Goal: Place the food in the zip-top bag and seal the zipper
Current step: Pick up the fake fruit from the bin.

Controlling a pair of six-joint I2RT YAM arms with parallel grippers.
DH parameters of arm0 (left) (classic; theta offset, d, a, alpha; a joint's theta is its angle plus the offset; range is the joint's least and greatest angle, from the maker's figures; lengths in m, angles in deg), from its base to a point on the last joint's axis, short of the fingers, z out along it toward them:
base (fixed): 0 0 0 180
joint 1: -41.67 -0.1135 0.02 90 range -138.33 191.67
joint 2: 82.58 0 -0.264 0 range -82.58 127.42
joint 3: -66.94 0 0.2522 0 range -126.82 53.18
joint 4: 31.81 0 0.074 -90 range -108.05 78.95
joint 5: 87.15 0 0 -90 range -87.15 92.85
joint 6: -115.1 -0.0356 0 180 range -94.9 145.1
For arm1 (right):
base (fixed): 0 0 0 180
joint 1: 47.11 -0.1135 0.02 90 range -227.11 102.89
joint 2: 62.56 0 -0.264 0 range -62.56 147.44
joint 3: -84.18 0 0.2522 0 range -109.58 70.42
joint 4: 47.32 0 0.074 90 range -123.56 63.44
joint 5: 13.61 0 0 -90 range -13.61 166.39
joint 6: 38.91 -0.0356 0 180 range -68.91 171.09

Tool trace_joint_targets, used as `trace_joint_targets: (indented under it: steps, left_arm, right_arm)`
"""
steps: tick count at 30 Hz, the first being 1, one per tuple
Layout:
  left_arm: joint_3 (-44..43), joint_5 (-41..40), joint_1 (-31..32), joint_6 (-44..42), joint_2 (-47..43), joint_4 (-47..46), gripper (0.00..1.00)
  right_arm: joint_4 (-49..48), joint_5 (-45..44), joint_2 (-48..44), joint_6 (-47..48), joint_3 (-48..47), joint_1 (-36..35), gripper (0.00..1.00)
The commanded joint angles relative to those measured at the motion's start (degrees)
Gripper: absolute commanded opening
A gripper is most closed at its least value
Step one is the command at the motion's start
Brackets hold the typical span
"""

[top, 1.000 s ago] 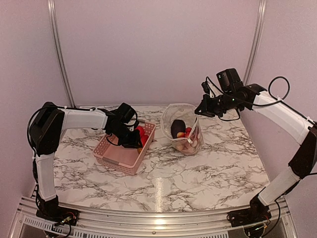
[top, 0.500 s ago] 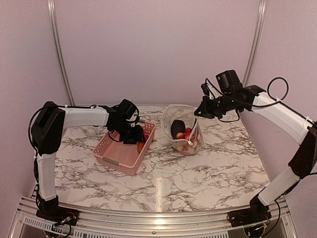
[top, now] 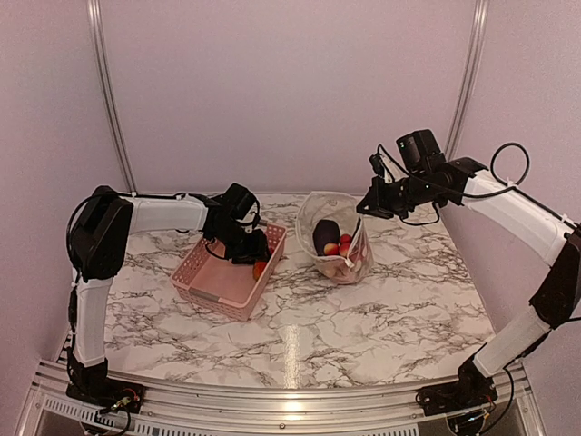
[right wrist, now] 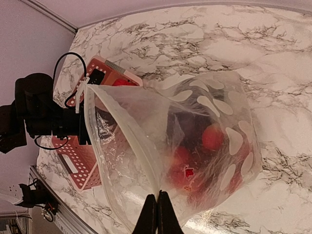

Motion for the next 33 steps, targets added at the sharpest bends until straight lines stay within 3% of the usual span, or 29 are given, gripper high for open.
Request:
trace_joint_targets:
  steps: [1, 10, 24, 33]
  left_arm:
    - [-0.5, -1.0, -0.4, 0.1, 0.7, 4.4, 0.51]
    - [0.5, -2.1, -0.6, -0.2, -2.7, 4.7, 0.31]
    - [4.0, -5.9, -0.7, -0.1, -14.7, 3.5, 0.26]
    - [6.2, -0.5, -0.4, 5.9, -21.0, -9.8, 0.23]
  right_arm:
    - [-1.3, 0.3, -1.6, -0.7, 0.4, -0.4, 0.0]
    - [-1.5, 0.9, -0.6, -0.6, -0.3, -0.5, 0.0]
    - [-2.1, 1.3, -0.5, -0.6, 0.0, -0.8, 0.0]
    - [-2.1, 1.9, 0.9, -0.2, -1.4, -1.0, 0.0]
